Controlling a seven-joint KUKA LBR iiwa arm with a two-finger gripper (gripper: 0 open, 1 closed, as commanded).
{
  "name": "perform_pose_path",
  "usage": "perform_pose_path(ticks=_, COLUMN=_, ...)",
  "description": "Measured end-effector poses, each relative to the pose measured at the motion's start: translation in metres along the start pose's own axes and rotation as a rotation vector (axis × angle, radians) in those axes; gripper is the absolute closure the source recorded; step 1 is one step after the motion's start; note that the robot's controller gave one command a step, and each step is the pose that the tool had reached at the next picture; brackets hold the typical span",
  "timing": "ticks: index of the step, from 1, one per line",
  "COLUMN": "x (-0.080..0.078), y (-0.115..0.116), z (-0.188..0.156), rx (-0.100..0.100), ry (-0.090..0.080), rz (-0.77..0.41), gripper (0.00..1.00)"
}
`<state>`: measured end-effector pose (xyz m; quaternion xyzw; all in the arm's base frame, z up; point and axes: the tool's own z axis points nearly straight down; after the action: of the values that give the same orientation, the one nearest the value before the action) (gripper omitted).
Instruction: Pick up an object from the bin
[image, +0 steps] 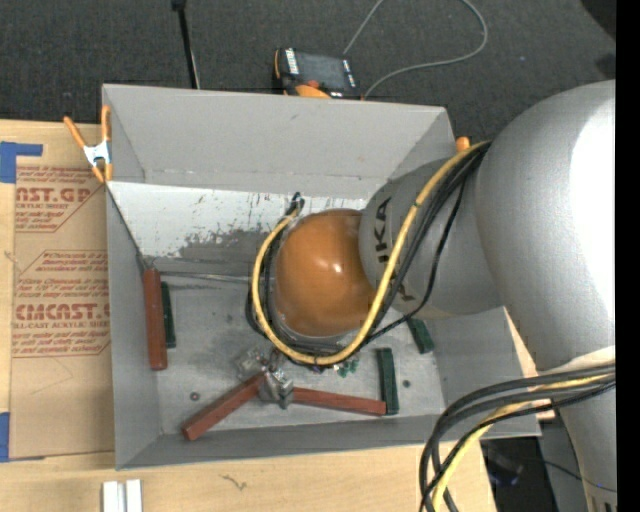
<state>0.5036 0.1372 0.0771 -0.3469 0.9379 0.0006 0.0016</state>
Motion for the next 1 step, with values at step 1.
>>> perform_pose_path(ticks=1, x=-0.0080, y=-0.0161, z=-0.1008, rx=0.004, ry=-0.005, rz=-0.037, gripper=1.00)
